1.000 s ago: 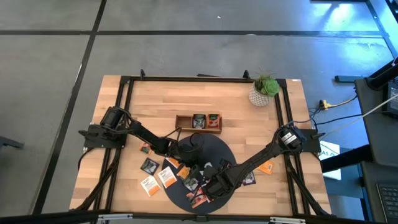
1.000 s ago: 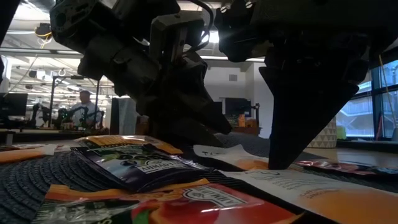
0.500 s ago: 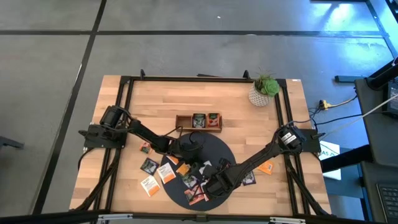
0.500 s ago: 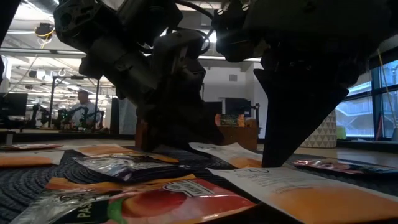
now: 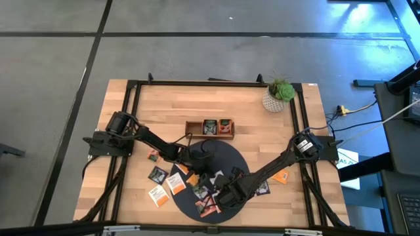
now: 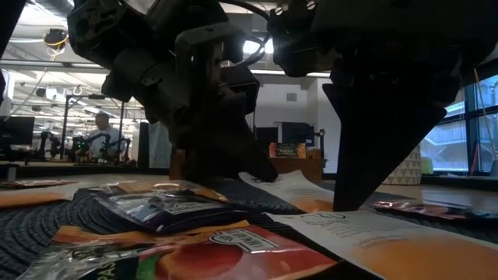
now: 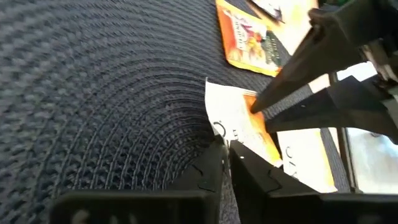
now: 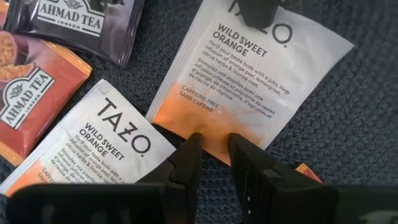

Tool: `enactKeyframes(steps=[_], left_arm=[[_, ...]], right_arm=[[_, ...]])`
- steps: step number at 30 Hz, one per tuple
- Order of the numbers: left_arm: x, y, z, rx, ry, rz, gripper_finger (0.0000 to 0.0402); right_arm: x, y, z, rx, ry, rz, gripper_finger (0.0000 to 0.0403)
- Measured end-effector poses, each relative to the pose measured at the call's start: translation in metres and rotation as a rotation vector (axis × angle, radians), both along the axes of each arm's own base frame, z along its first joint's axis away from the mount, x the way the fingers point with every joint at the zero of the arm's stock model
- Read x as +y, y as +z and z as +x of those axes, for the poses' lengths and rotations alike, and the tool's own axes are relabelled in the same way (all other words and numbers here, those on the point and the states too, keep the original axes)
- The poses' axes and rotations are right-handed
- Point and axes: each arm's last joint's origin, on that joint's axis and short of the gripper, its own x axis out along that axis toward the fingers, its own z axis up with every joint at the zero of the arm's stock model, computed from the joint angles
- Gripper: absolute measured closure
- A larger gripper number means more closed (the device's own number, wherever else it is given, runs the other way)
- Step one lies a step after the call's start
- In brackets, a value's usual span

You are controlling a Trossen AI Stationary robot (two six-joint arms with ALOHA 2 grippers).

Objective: Pick & Place Tea
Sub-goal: Put the white tea bag into the left of the wooden organizer

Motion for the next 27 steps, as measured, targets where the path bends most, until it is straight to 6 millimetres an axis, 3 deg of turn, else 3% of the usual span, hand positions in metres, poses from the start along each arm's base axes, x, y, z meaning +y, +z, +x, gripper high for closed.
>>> enactKeyframes(steps=[4,13,22,27], left_arm=[[0.002,0.0,0.001,-0.005,-0.008,-0.007,0.0398],[0.016,0.006,0.003,-0.009,-0.028,-0.023,0.0399],[0.019,0.043,0.0,-0.11,-0.073,0.003,0.04],[0.038,0.077,-0.017,-0.083,-0.089,0.107,0.04]], right_arm=[[0.0,0.0,0.0,-0.002,-0.006,0.0,0.0315],[0.0,0.0,0.0,-0.008,-0.013,-0.002,0.0315],[0.008,0.005,-0.006,-0.036,-0.056,-0.007,0.0315],[0.009,0.02,-0.013,-0.041,-0.047,-0.013,0.0315]])
